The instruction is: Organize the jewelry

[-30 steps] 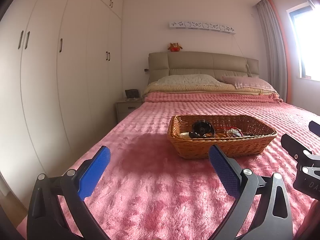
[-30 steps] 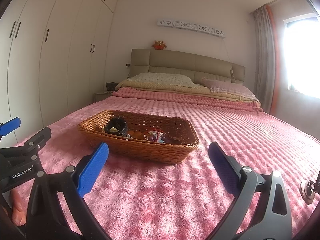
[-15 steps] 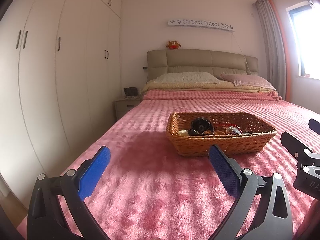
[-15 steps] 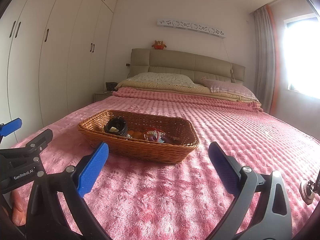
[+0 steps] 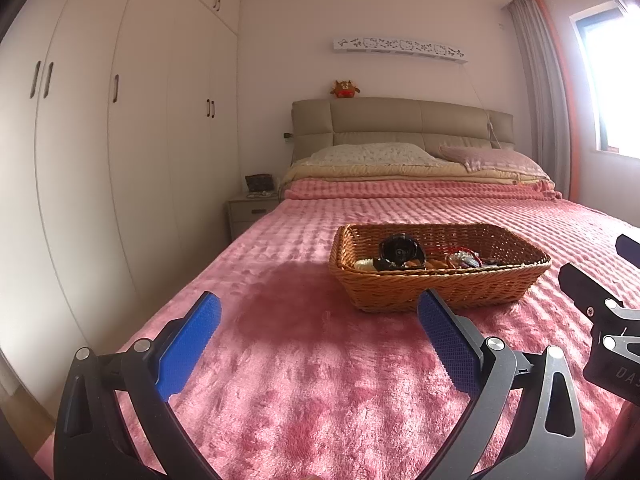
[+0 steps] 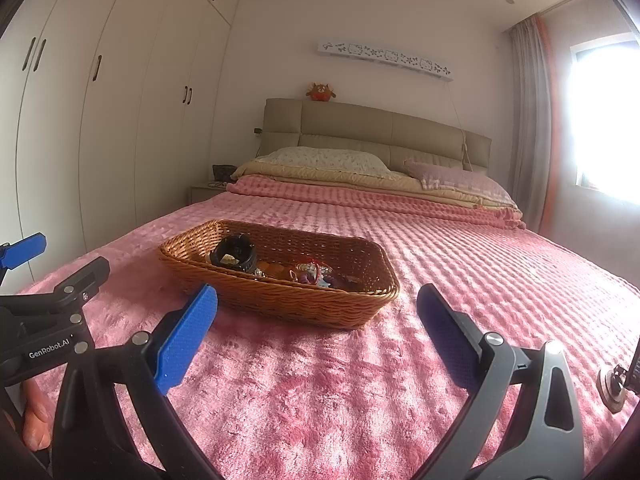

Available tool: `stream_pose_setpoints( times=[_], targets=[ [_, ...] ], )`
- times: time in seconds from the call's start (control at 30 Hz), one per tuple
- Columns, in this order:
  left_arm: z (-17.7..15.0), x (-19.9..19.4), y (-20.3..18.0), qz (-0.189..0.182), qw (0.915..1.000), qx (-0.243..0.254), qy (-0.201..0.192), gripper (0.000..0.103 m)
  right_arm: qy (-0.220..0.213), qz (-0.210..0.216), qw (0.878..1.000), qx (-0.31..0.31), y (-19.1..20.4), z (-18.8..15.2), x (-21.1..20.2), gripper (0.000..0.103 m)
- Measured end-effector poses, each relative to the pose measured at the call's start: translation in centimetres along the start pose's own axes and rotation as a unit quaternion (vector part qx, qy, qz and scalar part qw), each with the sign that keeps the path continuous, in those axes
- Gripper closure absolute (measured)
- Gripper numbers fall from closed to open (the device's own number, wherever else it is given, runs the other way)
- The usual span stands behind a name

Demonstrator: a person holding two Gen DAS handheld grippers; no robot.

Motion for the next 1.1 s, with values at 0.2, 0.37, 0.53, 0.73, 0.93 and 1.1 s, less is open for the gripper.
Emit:
stream_pose_setpoints(
  times=[0.2, 0.37, 0.53, 0.73, 0.93, 1.1],
  targets=[
    [-0.01, 0.02, -0.07, 0.000, 1.0000, 0.000, 0.001, 0.008, 0.000, 0.000, 1.000, 0.000, -0.03, 0.00, -0.02, 0.007],
    [0.02, 0.01, -0.04, 0.001, 1.0000, 0.000, 0.001, 0.008, 0.000, 0.001, 1.000, 0.001, -0.10, -0.01, -0.03, 0.007],
    [0.08, 0.03, -0.03, 0.002, 1.0000, 0.001, 0.000, 0.008, 0.001, 0.001, 1.000, 0.002, 0.01, -0.05, 0.04, 0.007],
    [0.07, 0.03, -0.05, 0.002, 1.0000, 0.001, 0.001, 0.008, 0.001, 0.001, 1.000, 0.002, 0.07, -0.10, 0.05, 0.007],
    [0.08, 0.05, -0.04, 0.002, 1.0000, 0.001, 0.001, 0.008, 0.002, 0.001, 1.000, 0.002, 0.15, -0.08, 0.16, 0.007],
    [0.06, -0.02, 0.03, 0.006, 1.0000, 0.001, -0.002, 0.008, 0.002, 0.001, 1.000, 0.002, 0.14, -0.06, 0.15, 0.007]
  ],
)
Point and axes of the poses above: each gripper's, at about its wrist camera, not at the fingertips, and x roughly the way its jaws point, y to its left, z to its top, the point moved 3 cm from there along x, roughly the way its jaws point, and after that the axes turned 12 degrees about -x, right-handed, at the moved point
